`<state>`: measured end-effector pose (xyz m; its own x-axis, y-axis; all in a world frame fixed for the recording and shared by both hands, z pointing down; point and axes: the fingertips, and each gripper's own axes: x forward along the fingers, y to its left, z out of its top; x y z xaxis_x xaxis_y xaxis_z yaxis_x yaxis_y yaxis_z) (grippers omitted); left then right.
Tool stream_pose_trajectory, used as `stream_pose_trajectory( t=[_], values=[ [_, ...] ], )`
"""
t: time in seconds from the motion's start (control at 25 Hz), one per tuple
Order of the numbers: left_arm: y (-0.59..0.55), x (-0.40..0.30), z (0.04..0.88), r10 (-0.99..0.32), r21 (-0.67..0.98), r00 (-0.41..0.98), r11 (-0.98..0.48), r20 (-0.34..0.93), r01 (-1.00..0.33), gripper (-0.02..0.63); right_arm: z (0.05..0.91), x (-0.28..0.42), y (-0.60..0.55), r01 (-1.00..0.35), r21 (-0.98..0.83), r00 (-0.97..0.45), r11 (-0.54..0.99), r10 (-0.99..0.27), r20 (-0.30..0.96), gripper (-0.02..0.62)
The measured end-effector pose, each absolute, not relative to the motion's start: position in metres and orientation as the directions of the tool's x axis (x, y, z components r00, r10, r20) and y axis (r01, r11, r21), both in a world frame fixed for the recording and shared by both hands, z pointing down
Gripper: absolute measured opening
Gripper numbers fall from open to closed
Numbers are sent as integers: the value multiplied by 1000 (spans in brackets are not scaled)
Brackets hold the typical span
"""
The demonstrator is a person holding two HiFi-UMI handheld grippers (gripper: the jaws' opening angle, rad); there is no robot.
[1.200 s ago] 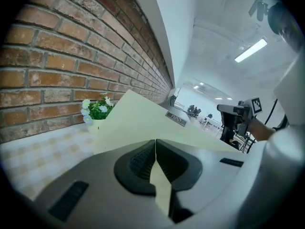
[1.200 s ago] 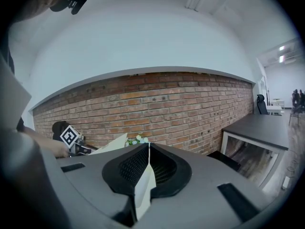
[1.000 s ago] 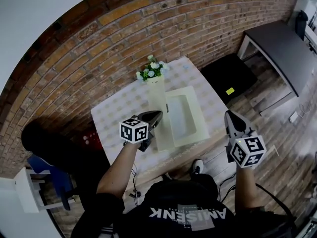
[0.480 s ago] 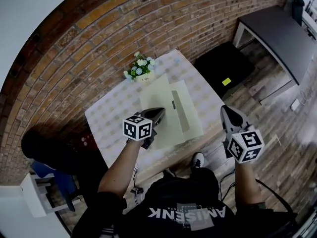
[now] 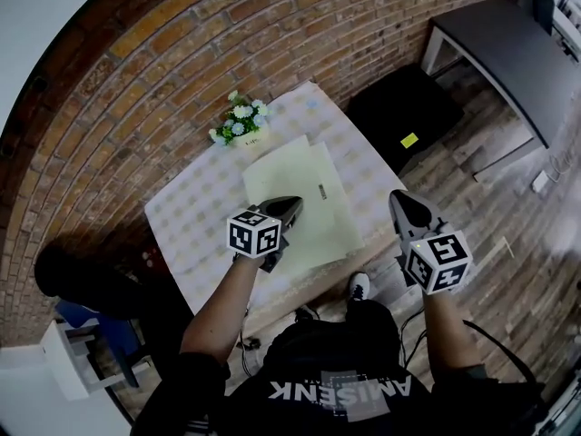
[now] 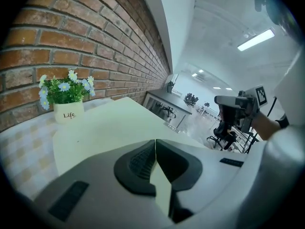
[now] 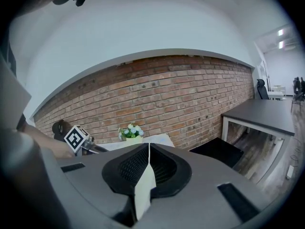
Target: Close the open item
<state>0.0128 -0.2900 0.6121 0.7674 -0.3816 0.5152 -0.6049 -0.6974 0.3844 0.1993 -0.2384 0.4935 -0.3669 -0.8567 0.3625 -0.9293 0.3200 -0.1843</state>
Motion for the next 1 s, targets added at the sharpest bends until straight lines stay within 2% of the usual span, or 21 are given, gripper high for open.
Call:
stream_pose_trajectory(
  t=[1.0],
  values=[
    [-305, 47, 657, -360, 373, 754, -701, 549, -607, 14, 595, 155, -289, -885, -248, -465, 393, -738, 489, 43]
  ],
)
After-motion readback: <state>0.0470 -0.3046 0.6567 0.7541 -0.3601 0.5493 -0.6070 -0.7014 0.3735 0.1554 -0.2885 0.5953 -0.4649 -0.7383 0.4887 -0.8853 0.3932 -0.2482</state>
